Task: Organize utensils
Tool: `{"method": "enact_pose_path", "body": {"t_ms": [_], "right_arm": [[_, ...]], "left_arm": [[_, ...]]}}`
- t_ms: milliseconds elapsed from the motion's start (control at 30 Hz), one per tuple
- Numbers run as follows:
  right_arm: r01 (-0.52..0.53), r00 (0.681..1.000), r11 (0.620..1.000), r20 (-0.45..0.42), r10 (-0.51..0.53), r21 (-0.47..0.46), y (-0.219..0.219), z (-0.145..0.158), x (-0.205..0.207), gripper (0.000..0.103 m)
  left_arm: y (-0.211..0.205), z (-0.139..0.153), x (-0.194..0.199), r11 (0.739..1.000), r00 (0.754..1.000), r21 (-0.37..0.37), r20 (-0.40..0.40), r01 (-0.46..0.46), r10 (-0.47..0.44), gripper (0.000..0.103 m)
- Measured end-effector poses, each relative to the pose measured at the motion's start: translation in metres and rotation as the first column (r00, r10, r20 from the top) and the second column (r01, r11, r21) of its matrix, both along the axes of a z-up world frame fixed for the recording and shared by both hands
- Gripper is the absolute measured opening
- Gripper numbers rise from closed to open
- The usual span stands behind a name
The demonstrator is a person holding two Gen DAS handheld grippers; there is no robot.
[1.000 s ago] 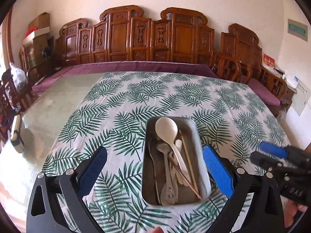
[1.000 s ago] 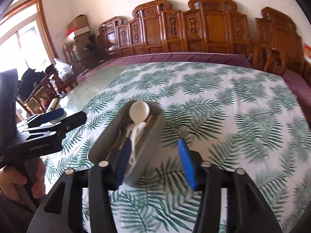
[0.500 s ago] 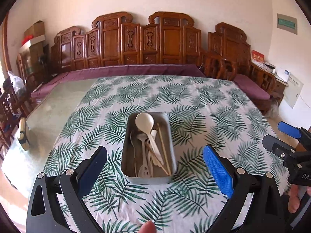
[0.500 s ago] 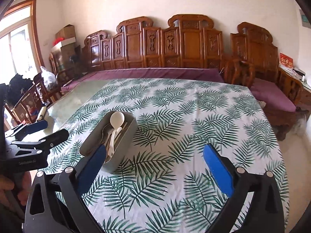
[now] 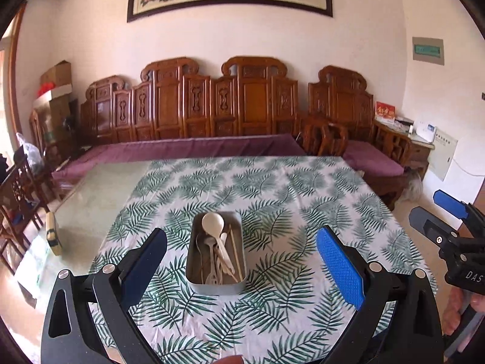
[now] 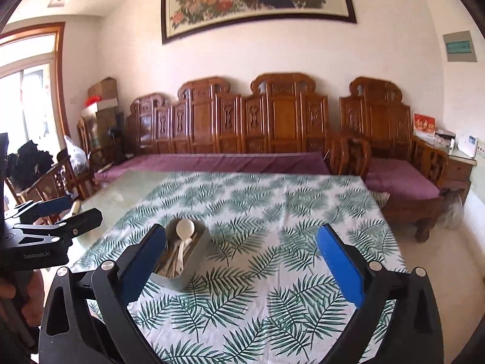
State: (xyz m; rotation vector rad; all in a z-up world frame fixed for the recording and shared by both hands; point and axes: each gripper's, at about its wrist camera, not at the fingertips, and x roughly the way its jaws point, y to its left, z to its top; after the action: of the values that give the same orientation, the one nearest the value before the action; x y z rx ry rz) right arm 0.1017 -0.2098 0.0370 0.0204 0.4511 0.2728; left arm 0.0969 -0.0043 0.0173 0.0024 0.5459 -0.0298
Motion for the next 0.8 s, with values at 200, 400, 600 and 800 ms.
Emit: {"method": "enact_pose_path", "body": {"t_ms": [200,400,600,800], "right_arm": [[0.024,0.997,0.999,0.067,-0.026,0.023,-0.012,0.024,-0.03,0.1],[0.032,0.996,0.999,0.085,-0.034,0.028,-0.018,0.033,-0.044,0.1],[0.036,0.995,0.999,0.088,-0.038,0.026,-0.018,0.034,-0.047,0.1],[0.035,0.996,0.999,0.087,-0.037,0.029,-0.018,0.035,-0.049,0.1]], "left_arm": [[-0.008,0.027,-0.028,1.0,0.998,0.001,0.067,0.014,-0.014,0.095],[-0.009,0.036,-0.041,1.0,0.996,-0.011,0.092,0.012,-0.011,0.095],[-0.008,0.038,-0.047,1.0,0.995,-0.014,0.101,0.007,-0.005,0.095],[-0.009,0.036,-0.045,1.0,0.995,-0.009,0.1,0.002,-0.001,0.095]]}}
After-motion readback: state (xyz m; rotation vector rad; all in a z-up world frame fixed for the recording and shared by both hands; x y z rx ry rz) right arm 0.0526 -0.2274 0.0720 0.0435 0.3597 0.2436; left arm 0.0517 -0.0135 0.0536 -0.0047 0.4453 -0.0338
